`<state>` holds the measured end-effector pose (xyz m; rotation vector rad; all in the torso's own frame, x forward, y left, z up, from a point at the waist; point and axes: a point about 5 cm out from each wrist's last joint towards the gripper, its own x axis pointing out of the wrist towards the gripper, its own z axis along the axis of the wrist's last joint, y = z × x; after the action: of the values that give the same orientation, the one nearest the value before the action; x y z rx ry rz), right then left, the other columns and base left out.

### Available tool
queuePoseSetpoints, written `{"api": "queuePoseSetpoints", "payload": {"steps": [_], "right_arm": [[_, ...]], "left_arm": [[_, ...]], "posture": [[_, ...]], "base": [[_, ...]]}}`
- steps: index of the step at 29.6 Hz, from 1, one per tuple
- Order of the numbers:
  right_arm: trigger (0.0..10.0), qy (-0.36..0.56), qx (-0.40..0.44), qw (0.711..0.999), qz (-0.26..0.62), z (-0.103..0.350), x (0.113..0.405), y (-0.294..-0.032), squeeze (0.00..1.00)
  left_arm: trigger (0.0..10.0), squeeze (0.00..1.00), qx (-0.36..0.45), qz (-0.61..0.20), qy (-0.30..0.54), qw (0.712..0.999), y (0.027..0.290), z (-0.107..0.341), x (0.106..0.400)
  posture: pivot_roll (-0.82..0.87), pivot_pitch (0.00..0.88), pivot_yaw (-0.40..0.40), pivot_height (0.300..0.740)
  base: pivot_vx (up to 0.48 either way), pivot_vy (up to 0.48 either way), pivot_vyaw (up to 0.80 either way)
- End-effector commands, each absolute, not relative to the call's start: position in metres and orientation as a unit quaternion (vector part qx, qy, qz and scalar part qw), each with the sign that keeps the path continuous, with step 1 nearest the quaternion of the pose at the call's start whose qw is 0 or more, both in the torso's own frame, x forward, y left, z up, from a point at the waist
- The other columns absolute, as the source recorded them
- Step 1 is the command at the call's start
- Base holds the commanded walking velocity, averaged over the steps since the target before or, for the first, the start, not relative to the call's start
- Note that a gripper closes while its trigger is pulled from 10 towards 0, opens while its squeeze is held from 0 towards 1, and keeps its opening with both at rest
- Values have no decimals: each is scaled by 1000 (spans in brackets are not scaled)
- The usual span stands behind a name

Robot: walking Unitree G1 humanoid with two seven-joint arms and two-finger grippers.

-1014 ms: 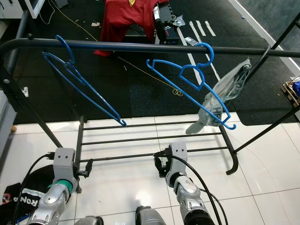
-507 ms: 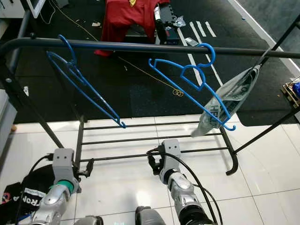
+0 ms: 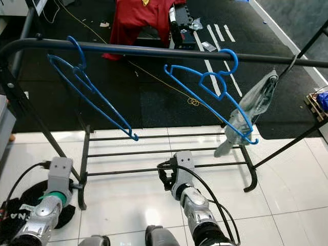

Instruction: Hang hanger

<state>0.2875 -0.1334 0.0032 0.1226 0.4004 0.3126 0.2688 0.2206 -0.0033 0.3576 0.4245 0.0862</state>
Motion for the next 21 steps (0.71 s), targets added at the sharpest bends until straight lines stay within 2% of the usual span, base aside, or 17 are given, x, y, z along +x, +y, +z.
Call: {"api": "queuePoseSetpoints", "payload": {"steps": [1, 8, 10, 11, 14, 16, 17, 18, 19, 20, 21], "right_arm": [[10000, 218, 58, 963, 147, -5, 281, -138, 0], [10000, 218, 57, 964, 141, -5, 280, -143, 0], [10000, 218, 55, 964, 142, -5, 280, -142, 0], [10000, 218, 55, 964, 143, -5, 280, -142, 0], [10000, 217, 55, 964, 143, -4, 281, -142, 0], [10000, 216, 55, 964, 144, -3, 283, -142, 0], [10000, 214, 55, 964, 144, -2, 284, -142, 0], [10000, 214, 55, 964, 144, -2, 284, -142, 0], [10000, 213, 55, 965, 145, -1, 285, -142, 0], [10000, 213, 55, 965, 145, -1, 286, -141, 0], [10000, 213, 55, 965, 145, -1, 286, -141, 0]], "left_arm": [[10000, 0, 196, 22, 227, 954, 220, -11, 262], [10000, 0, 244, 14, 247, 938, 234, -11, 264], [10000, 0, 232, 27, 259, 937, 239, -11, 265], [9647, 0, 209, 34, 267, 940, 242, -10, 265], [10000, 0, 198, 42, 273, 941, 245, -10, 266], [10000, 0, 239, 23, 264, 934, 248, -6, 270], [10000, 0, 287, 64, 277, 915, 255, -5, 270], [10000, 0, 287, 64, 277, 915, 255, -5, 270], [10000, 0, 320, 95, 283, 899, 261, -4, 270], [10000, 0, 327, 133, 283, 892, 267, -1, 270], [10000, 0, 327, 133, 283, 892, 267, -1, 270]], "posture": [[-30, 120, -39, 740], [-32, 122, -48, 740], [-34, 121, -50, 740], [-34, 121, -51, 740], [-34, 121, -51, 740], [-33, 120, -53, 740], [-30, 120, -51, 740], [-30, 120, -51, 740], [-30, 120, -51, 740], [-25, 117, -44, 740], [-25, 117, -44, 740]], "base": [[0, 0, 0], [0, 0, 0], [0, 0, 0], [0, 0, 0], [0, 0, 0], [0, 0, 0], [0, 0, 0], [0, 0, 0], [0, 0, 0], [0, 0, 0], [0, 0, 0]]}}
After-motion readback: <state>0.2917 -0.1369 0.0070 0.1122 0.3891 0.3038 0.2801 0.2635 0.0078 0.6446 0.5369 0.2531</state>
